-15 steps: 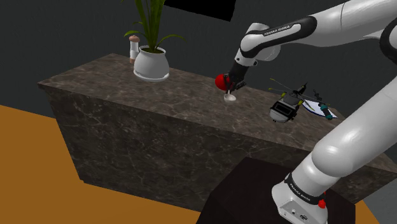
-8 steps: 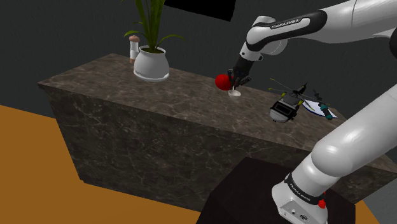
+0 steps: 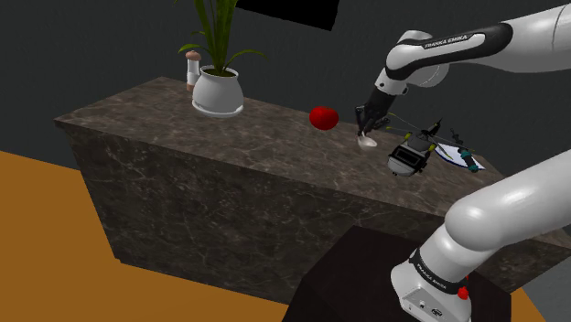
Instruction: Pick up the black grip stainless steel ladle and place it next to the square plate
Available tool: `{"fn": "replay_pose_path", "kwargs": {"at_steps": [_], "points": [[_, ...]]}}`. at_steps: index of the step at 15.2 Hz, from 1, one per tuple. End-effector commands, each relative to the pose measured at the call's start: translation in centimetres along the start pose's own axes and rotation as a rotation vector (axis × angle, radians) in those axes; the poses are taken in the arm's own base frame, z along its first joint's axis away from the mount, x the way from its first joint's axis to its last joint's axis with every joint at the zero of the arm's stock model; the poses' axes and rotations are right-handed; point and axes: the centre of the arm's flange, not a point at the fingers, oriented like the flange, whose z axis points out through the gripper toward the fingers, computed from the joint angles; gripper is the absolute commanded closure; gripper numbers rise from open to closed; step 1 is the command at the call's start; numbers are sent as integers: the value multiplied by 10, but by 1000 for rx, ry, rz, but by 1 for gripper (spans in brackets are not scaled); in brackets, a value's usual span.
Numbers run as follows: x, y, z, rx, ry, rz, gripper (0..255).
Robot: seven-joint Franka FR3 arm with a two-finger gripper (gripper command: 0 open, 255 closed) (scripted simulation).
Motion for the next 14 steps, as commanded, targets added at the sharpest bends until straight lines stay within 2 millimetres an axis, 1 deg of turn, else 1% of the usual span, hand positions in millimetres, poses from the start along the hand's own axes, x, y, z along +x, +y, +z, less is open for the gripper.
{"fn": "replay_pose_path", "kwargs": {"at_steps": [1, 14], "points": [[-4, 26, -2, 0, -1, -1, 255], [-16, 196, -21, 0, -1, -1, 255]]}}
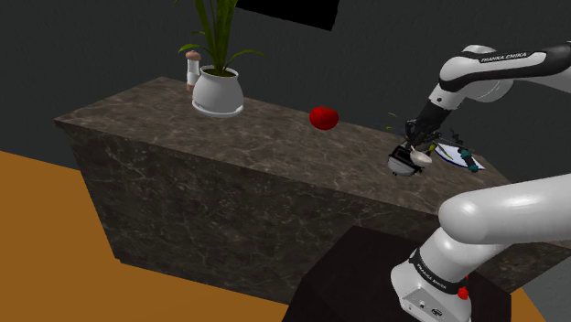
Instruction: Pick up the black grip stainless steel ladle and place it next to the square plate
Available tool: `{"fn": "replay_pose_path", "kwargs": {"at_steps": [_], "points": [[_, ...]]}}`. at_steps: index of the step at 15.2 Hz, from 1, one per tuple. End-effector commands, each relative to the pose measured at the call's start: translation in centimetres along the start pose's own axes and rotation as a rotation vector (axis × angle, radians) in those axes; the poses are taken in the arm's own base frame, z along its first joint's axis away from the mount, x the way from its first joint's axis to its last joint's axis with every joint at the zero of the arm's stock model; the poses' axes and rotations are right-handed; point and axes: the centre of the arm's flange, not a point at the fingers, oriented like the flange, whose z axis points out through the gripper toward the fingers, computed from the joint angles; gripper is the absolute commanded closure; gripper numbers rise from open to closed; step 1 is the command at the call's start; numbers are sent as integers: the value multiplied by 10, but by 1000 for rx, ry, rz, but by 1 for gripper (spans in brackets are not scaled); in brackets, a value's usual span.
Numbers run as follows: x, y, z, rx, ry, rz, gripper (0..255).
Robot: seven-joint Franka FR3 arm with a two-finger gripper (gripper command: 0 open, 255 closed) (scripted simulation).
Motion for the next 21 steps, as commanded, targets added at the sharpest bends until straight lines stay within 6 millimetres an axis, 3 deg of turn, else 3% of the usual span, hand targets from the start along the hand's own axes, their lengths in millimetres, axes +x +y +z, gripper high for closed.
{"fn": "replay_pose_path", "kwargs": {"at_steps": [1, 21], "points": [[-2, 30, -2, 0, -1, -1, 255], [-21, 292, -31, 0, -1, -1, 255]]}}
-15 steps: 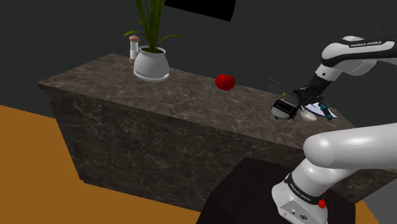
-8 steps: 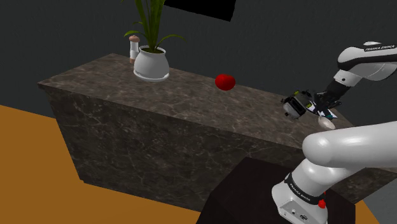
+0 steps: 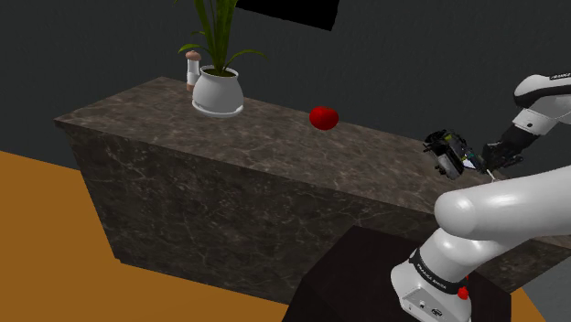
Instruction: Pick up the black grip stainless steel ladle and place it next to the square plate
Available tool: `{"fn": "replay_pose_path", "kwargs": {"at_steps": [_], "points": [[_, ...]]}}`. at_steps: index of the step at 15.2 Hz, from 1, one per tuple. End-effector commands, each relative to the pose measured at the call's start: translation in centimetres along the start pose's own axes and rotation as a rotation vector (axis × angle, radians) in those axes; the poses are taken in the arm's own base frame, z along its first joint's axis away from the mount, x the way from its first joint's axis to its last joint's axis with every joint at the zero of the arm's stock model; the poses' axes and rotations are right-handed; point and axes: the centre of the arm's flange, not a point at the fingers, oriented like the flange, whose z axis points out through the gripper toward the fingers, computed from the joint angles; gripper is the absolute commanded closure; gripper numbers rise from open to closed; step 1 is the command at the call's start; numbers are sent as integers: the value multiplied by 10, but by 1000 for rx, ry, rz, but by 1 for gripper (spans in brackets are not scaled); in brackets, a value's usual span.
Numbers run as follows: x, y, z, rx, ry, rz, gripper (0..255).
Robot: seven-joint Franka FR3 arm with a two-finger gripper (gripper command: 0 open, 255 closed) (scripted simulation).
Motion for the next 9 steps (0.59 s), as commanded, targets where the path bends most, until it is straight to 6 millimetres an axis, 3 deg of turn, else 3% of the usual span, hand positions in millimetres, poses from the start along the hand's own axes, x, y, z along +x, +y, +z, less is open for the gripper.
{"fn": "replay_pose_path", "kwargs": {"at_steps": [1, 8, 9], "points": [[1, 30, -8, -13, 28, 1, 255], [-5, 121, -19, -13, 29, 1, 255], [-6, 126, -20, -13, 28, 1, 255]]}}
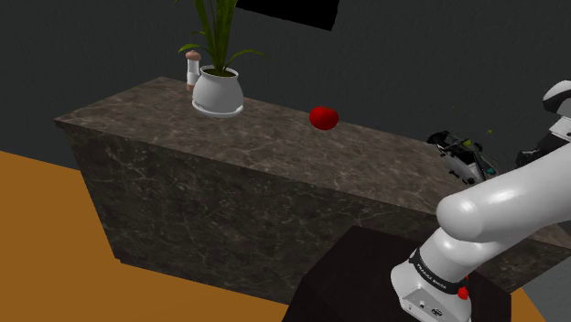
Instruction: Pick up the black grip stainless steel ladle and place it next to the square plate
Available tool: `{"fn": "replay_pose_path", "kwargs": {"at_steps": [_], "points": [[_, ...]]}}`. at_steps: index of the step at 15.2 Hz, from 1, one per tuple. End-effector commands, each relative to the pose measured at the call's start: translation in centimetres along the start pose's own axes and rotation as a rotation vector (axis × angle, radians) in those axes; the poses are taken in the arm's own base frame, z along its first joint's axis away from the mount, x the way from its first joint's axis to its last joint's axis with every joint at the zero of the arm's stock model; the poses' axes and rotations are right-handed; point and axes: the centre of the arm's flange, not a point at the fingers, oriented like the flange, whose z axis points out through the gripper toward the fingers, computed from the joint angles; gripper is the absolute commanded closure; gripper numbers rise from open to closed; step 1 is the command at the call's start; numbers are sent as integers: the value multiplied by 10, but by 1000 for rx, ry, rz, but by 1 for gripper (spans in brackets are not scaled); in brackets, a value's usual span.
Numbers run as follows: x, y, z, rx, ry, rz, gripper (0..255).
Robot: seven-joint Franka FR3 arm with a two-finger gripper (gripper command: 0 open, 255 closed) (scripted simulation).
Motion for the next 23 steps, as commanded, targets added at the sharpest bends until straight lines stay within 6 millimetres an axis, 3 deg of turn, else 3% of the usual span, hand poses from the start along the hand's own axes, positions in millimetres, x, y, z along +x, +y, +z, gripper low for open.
{"fn": "replay_pose_path", "kwargs": {"at_steps": [1, 19, 23], "points": [[0, 10, 3, -8, 8, 1, 255], [3, 21, 97, -8, 8, 1, 255], [3, 21, 97, -8, 8, 1, 255]]}}
